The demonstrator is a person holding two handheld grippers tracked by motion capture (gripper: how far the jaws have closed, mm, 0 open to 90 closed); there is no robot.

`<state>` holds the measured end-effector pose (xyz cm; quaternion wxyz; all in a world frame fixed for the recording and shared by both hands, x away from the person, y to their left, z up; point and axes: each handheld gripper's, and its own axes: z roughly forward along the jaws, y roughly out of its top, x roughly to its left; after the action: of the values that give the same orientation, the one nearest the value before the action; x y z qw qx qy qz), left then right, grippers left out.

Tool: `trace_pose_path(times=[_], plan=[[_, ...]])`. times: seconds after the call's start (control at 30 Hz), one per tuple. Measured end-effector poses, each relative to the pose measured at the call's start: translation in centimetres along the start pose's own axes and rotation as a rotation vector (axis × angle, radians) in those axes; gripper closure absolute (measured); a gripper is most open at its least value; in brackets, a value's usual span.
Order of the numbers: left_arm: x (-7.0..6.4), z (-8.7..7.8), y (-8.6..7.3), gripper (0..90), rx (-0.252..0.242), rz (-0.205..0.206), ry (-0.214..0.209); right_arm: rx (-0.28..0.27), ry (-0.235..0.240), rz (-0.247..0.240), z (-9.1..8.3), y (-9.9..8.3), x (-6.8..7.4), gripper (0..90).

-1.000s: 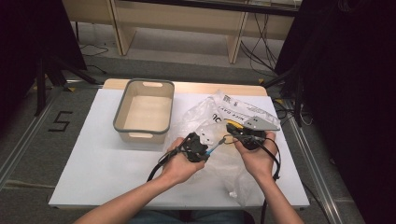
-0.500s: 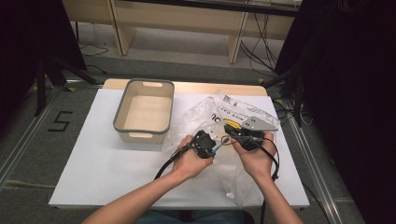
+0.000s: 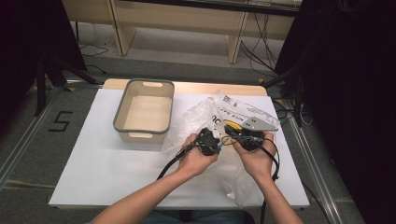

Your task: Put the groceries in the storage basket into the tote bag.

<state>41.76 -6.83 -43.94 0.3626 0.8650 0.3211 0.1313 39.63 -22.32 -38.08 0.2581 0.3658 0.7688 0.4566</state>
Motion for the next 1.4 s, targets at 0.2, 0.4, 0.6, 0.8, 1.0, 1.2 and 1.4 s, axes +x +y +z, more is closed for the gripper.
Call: trace_pose_path(times=[0.2,0.4,0.6,0.8,1.0,1.2,1.4], plan=[[0.0,0.5,0.2,78.0,-0.016,0.011,0.008,-0.004,0.0,0.0,0.0,0.0,-0.1,90.0],[-0.2,0.7,0.4,78.0,-0.042,0.02,0.019,-0.005,-0.003,0.011,-0.1,0.0,-0.2,90.0],[-0.4,1.1,0.5,77.8,-0.095,0.035,0.025,-0.005,-0.003,0.01,-0.1,0.0,-0.2,90.0],[-0.5,1.6,0.3,71.2,-0.159,0.083,-0.032,-0.003,-0.009,0.003,-0.1,-0.2,-0.4,90.0],[-0.8,-0.7,-0.4,56.6,-0.191,0.171,-0.073,0.001,-0.018,0.002,-0.4,-0.3,-0.7,90.0],[-0.2,-4.7,-2.1,49.6,-0.201,0.189,-0.082,0.018,-0.016,0.004,-0.6,-0.8,-0.7,90.0],[1.0,-7.8,-3.9,45.8,-0.198,0.146,-0.086,0.053,0.003,-0.003,-0.8,-1.7,-0.6,90.0]])
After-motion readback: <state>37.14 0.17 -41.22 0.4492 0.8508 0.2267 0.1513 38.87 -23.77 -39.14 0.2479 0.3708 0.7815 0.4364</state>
